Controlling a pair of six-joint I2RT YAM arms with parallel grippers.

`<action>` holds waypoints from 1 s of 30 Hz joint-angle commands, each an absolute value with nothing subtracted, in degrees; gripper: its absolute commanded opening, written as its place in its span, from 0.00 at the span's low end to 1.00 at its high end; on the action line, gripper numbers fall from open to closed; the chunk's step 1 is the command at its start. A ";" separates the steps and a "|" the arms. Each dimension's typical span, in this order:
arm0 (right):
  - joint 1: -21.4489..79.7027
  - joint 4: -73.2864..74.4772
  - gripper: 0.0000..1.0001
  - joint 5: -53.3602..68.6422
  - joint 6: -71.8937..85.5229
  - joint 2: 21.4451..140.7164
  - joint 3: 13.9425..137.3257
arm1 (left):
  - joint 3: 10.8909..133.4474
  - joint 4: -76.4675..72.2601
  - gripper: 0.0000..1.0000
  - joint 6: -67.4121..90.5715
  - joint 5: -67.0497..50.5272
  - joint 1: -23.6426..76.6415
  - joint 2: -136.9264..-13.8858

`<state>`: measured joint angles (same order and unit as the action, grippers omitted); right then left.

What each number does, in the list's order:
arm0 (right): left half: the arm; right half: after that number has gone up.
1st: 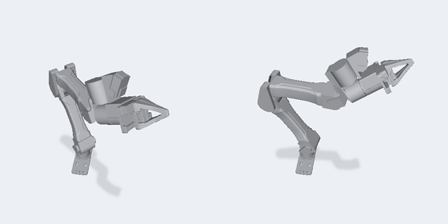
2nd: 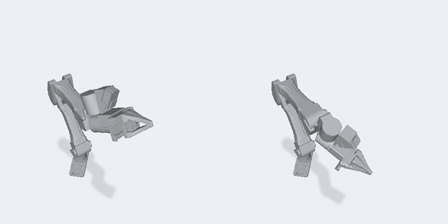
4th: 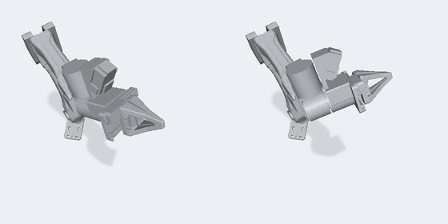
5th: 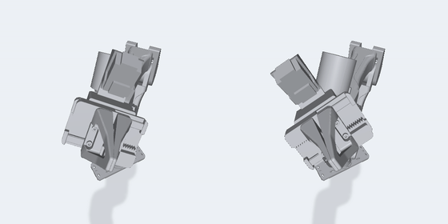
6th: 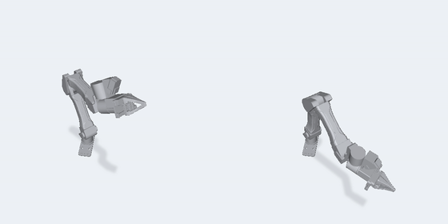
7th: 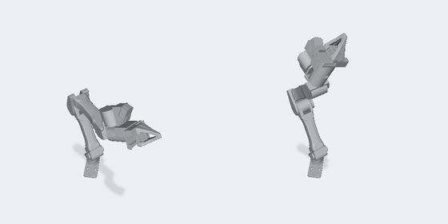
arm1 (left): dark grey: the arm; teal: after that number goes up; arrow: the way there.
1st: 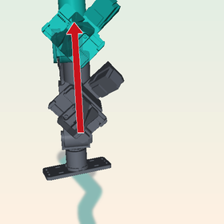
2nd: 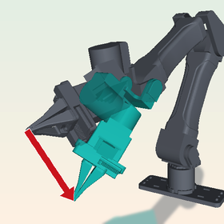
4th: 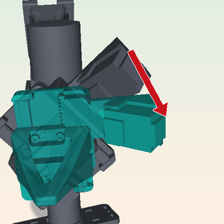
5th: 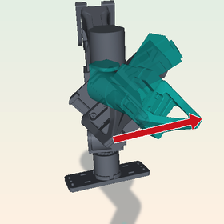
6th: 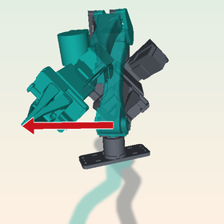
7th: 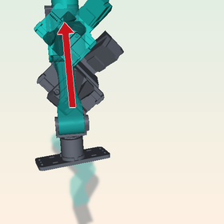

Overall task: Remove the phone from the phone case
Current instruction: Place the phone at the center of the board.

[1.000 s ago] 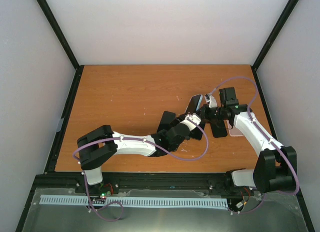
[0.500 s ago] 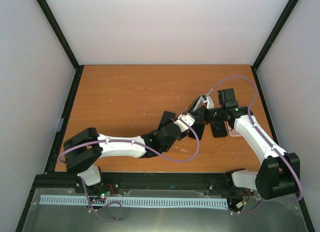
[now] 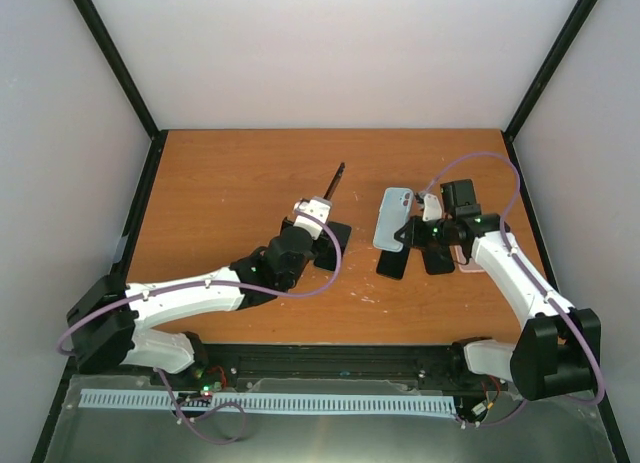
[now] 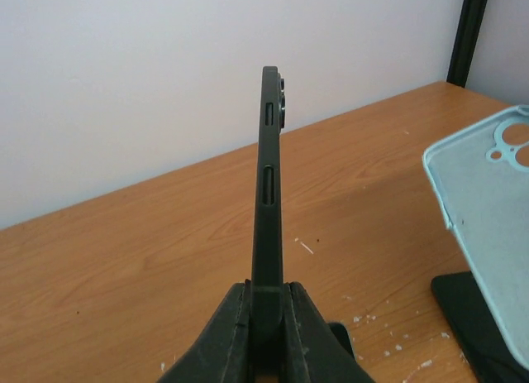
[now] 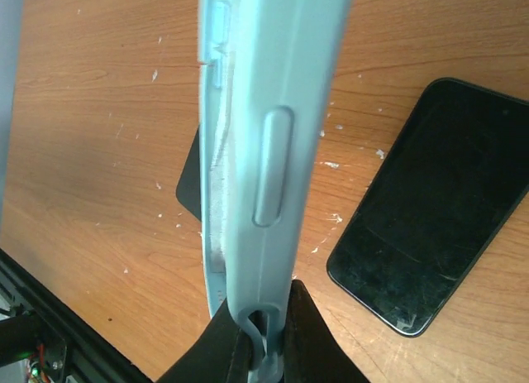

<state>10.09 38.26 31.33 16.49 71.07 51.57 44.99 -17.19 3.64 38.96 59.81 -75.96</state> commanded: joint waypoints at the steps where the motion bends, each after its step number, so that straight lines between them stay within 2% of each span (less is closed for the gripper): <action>1: 9.45 37.86 0.03 30.17 15.00 69.42 50.89 | 44.76 -16.52 0.00 7.48 39.67 59.69 -72.11; 6: 8.34 36.80 0.03 33.74 9.10 67.21 51.27 | 44.43 -9.71 0.00 10.66 41.08 59.47 -70.41; 14: 7.72 35.69 0.03 35.17 -10.31 65.30 49.15 | 46.59 15.08 0.00 21.64 46.10 59.33 -71.03; 17: 6.84 32.57 0.03 33.20 -9.03 64.77 47.70 | 47.47 20.64 0.00 25.79 47.85 59.35 -73.29; 30: 4.92 29.31 0.03 32.86 -7.29 60.30 45.50 | 47.90 27.83 0.00 32.74 57.17 59.33 -90.71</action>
<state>5.96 31.73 32.34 -7.07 61.23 46.44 45.30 24.36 28.14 51.18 59.53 -87.26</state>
